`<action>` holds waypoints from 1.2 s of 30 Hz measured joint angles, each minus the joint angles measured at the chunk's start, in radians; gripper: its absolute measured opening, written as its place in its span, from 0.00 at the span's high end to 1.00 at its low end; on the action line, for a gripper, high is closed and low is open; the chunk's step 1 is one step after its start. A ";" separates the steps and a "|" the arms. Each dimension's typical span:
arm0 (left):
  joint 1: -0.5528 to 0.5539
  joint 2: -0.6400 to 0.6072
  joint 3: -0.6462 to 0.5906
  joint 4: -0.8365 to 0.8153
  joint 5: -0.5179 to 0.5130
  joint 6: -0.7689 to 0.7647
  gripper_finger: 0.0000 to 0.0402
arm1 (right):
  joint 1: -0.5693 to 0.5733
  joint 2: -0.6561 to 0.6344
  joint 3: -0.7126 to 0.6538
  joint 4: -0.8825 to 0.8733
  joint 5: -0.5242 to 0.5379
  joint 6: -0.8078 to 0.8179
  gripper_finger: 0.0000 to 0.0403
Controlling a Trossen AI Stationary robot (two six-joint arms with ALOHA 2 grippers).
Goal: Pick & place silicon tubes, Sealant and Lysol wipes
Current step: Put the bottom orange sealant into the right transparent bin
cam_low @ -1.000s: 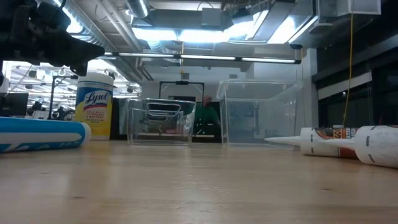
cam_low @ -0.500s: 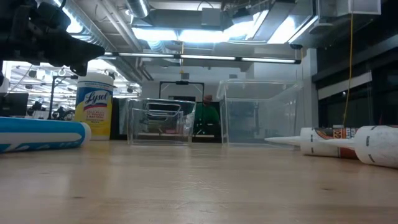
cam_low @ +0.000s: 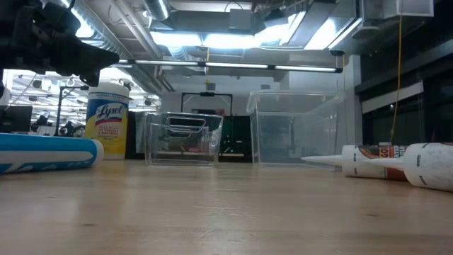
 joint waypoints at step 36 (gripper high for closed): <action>0.000 0.000 0.000 0.000 0.000 0.000 0.96 | 0.026 0.243 0.011 -0.238 -0.059 0.182 0.85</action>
